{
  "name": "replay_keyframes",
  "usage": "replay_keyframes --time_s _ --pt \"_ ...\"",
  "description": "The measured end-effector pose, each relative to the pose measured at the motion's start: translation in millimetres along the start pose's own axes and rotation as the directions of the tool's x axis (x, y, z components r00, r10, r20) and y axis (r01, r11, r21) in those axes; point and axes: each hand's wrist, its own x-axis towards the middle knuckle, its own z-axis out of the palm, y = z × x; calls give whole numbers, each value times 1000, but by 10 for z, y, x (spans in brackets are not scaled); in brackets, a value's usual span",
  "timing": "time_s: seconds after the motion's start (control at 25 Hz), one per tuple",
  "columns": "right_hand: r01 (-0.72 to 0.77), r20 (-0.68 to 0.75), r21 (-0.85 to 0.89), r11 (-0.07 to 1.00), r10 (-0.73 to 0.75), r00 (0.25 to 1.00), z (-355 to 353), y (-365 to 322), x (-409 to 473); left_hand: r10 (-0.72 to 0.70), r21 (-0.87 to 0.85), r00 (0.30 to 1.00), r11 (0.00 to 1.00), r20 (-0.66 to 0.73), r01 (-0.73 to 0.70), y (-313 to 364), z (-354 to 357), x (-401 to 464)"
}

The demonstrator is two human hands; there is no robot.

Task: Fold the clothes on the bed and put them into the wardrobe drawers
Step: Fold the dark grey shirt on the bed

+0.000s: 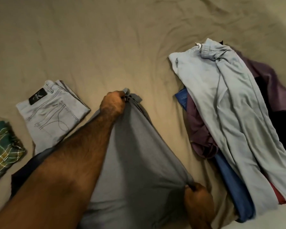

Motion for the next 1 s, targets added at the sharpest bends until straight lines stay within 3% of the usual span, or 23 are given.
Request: replay_keyframes --time_s 0.08,0.16,0.24,0.32,0.4,0.52,0.6,0.68,0.8,0.88,1.0 --pt "43 -21 -80 996 -45 999 14 -39 -54 6 90 1000 996 -21 -5 91 92 104" --pt "211 -229 -186 960 -251 940 70 8 -88 43 254 993 967 -111 -14 155 210 133" --pt "343 -360 -404 848 -492 792 120 46 -94 63 307 983 952 -170 -8 223 302 174" --pt "595 -299 -438 674 -733 610 273 50 -9 22 193 987 981 -157 9 284 366 201" --pt "765 -179 -403 502 -863 472 479 -37 49 106 99 980 991 -169 -90 265 509 122" --pt "830 81 -332 448 -863 498 622 -113 -13 366 149 926 925 -97 -350 84 768 -62" --pt "826 90 -337 452 -858 506 611 -77 -12 455 238 890 867 -24 -437 -43 933 -148" --pt "795 54 -366 484 -842 537 598 -29 24 451 347 891 829 50 -439 -181 1018 -213" --pt "738 -4 -417 530 -813 582 664 5 6 416 397 909 828 38 -396 -215 1118 -224" --pt "742 -38 -457 491 -844 535 671 -68 -88 459 352 888 835 -21 -423 -89 1111 -313" --pt "869 62 -430 245 -952 300 759 -255 -172 597 252 759 800 -259 -544 -105 1310 -794"
